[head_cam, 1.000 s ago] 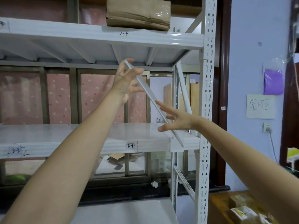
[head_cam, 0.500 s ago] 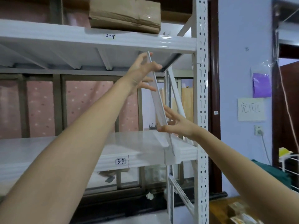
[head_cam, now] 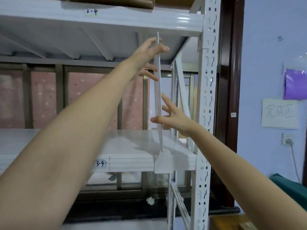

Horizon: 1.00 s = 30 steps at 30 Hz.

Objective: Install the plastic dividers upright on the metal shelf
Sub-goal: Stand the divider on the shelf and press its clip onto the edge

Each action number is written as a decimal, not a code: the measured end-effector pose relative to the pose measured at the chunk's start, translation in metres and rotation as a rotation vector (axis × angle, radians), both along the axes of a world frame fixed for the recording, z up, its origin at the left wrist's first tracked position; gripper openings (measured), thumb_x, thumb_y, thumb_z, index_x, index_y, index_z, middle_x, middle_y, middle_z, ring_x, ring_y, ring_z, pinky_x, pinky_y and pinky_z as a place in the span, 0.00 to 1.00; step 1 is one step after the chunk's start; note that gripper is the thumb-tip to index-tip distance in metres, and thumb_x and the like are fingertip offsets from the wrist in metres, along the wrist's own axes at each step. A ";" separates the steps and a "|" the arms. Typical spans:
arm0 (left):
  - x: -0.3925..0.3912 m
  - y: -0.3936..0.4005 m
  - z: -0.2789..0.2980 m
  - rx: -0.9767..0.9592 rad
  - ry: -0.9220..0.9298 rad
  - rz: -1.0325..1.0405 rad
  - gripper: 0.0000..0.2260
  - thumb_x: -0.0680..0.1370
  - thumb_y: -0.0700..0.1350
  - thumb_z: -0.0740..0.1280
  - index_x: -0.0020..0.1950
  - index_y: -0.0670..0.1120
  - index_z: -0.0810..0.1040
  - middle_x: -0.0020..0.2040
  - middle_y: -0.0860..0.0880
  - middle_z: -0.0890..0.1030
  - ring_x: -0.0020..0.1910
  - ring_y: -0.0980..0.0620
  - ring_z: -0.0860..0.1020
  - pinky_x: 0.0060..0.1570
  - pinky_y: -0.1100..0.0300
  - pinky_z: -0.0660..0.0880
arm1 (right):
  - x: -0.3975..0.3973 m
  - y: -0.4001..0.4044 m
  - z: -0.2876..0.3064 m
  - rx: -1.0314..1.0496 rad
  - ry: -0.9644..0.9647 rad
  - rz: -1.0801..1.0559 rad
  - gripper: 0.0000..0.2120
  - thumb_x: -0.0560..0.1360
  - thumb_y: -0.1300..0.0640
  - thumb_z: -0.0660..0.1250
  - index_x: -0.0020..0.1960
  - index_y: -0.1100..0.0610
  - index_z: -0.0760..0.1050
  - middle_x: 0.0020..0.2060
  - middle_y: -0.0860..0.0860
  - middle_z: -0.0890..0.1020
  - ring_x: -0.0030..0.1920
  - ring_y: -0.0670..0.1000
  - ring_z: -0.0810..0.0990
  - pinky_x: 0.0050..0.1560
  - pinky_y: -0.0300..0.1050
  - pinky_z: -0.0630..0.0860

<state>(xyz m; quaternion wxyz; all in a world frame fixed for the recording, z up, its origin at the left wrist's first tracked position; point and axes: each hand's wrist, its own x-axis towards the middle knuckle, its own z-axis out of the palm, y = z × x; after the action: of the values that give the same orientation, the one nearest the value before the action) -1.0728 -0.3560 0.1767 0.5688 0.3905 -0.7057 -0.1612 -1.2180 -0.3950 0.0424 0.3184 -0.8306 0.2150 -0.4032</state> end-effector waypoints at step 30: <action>-0.015 -0.064 0.000 0.078 -0.037 0.110 0.20 0.77 0.58 0.63 0.68 0.57 0.66 0.63 0.52 0.65 0.51 0.42 0.77 0.38 0.50 0.81 | -0.003 -0.058 -0.007 0.074 -0.062 0.092 0.44 0.74 0.58 0.71 0.75 0.33 0.47 0.74 0.52 0.60 0.65 0.41 0.62 0.45 0.41 0.80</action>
<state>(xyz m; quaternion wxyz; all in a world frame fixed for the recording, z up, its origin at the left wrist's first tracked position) -1.0874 -0.4204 0.1769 0.5481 0.4535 -0.6866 -0.1500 -1.2210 -0.4532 0.0354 0.3736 -0.8142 0.1815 -0.4056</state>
